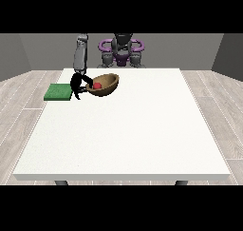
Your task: Pick the cup and pour the ball into the bowl, then pick the bowl and place it on the pad
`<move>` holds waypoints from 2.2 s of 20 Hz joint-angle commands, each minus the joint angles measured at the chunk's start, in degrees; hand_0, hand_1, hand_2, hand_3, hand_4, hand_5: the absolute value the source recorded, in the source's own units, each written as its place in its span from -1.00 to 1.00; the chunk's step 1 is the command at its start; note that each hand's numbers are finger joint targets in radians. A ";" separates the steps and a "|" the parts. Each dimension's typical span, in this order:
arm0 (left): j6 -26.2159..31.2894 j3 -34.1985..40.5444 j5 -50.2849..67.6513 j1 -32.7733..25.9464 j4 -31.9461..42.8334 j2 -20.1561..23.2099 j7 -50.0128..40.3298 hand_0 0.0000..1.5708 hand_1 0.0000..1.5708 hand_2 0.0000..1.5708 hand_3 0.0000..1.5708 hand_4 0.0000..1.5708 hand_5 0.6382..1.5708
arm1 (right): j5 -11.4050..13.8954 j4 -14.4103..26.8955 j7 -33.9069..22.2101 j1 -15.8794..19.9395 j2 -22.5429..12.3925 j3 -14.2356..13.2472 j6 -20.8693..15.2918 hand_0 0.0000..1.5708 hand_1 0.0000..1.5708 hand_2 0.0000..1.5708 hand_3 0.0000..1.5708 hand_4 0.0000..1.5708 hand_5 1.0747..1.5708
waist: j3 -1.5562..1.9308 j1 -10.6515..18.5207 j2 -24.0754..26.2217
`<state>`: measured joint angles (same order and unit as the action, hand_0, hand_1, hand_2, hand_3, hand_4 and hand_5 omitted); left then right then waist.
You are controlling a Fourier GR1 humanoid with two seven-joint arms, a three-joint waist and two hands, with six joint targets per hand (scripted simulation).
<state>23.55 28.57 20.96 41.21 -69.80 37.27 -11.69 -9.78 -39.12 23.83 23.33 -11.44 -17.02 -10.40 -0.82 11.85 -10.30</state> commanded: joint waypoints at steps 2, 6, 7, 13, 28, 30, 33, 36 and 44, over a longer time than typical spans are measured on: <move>0.93 0.58 -0.77 -3.56 4.01 -0.05 1.10 -1.00 -1.00 -1.00 -1.00 0.52 0.91 | 5.17 0.63 -15.88 -0.47 -9.60 3.08 -3.92 1.00 1.00 1.00 0.41 0.31 0.91 | 0.46 -3.54 3.43; -0.39 2.61 -2.57 -5.07 8.05 1.80 4.07 -1.00 -1.00 -1.00 -1.00 0.53 0.93 | 5.47 -2.18 -27.93 5.24 -15.46 4.69 0.21 1.00 1.00 1.00 0.23 0.33 0.94 | 0.63 -7.31 4.85; 0.91 2.64 -2.99 -6.66 8.57 2.87 4.73 -1.00 -1.00 -1.00 -1.00 0.53 0.93 | 6.74 -2.39 -28.08 3.60 -15.26 5.99 0.38 1.00 1.00 1.00 0.24 0.34 0.94 | 0.69 -8.06 5.91; 1.00 2.27 -3.44 -9.56 8.24 2.01 8.11 -1.00 -1.00 -1.00 -1.00 0.53 0.94 | 4.73 -1.96 -31.59 6.04 -24.24 2.76 8.37 1.00 1.00 1.00 -0.31 0.40 0.99 | 0.83 -9.17 5.89; 2.77 4.66 -0.28 -9.46 10.22 7.42 12.01 -1.00 -1.00 -1.00 -1.00 0.54 0.96 | 1.34 4.54 -24.36 7.82 -25.31 -3.86 10.58 1.00 1.00 1.00 -0.42 0.36 0.98 | 0.87 -7.66 -2.18; 4.35 5.78 0.27 -7.28 13.79 10.53 12.81 -1.00 -1.00 -1.00 -1.00 0.54 0.96 | 1.57 2.37 -25.48 9.74 -22.68 -2.43 9.49 1.00 1.00 1.00 -0.43 0.35 0.99 | 0.83 -8.69 -3.73; 2.11 3.52 -2.35 -12.40 11.09 3.48 18.84 -1.00 -1.00 -1.00 -1.00 0.54 0.97 | 1.19 2.36 -23.92 7.76 -19.37 -2.55 7.47 1.00 1.00 1.00 -0.32 0.31 1.00 | 0.82 -7.98 -1.26; 3.89 3.43 -1.39 -12.80 11.40 5.38 17.09 -1.00 -1.00 -1.00 -1.00 0.53 0.97 | 0.00 4.46 -24.23 7.76 -21.48 -3.98 9.83 1.00 1.00 1.00 -0.30 0.30 1.00 | 0.83 -7.65 -1.08; 2.43 4.11 -0.01 -10.37 11.65 8.26 14.50 -1.00 -1.00 -1.00 -1.00 0.52 0.98 | 0.53 6.77 -24.58 9.01 -25.56 -5.96 5.12 1.00 1.00 1.00 0.38 -1.00 0.91 | 0.83 -8.72 -2.68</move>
<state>26.37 32.62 21.25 31.15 -59.22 45.43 1.64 -10.56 -32.20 -1.83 32.57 -36.92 -23.37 -2.04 -0.11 3.89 -12.16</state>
